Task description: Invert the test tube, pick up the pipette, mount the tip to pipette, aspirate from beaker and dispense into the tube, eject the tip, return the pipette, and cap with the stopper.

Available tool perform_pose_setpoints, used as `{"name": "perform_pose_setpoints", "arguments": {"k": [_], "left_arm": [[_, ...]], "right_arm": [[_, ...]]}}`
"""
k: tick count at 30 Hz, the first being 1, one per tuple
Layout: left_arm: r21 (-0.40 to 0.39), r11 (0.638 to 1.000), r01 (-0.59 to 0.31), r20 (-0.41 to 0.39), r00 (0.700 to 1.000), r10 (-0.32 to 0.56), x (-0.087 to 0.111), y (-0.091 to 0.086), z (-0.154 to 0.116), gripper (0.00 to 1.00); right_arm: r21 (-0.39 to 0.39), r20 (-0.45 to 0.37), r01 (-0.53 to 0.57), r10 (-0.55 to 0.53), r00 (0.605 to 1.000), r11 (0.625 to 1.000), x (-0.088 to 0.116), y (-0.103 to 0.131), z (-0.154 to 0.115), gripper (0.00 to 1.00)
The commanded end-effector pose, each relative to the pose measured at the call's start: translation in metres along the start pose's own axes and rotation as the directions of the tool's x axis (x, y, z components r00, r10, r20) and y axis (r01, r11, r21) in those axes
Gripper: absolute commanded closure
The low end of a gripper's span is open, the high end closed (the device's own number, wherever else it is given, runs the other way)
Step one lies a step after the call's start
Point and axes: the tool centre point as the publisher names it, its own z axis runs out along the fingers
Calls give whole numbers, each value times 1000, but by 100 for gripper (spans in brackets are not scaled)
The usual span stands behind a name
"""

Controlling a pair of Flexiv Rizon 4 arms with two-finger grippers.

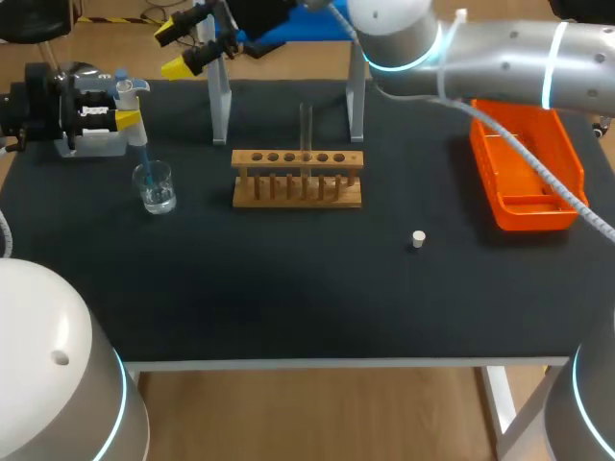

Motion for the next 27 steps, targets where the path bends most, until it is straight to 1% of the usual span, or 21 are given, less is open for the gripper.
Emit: {"name": "perform_pose_setpoints", "arguments": {"k": [1, 6, 12, 27], "left_arm": [[2, 1000, -1, -4, 1000, 1, -1, 0, -1, 100], [2, 1000, -1, -4, 1000, 1, -1, 0, -1, 100], [2, 1000, -1, -4, 1000, 1, -1, 0, -1, 100], [2, 1000, -1, -4, 1000, 1, -1, 0, -1, 100]], "right_arm": [[-1, -64, -2, 2, 998, 1000, -10, 3, 15, 100], [-9, -64, 1, -1, 998, 1000, -14, 6, 26, 100], [6, -47, 8, -8, 999, 1000, -21, 5, 38, 100], [21, -12, -16, 17, 1000, 1000, -39, -2, 57, 100]]}}
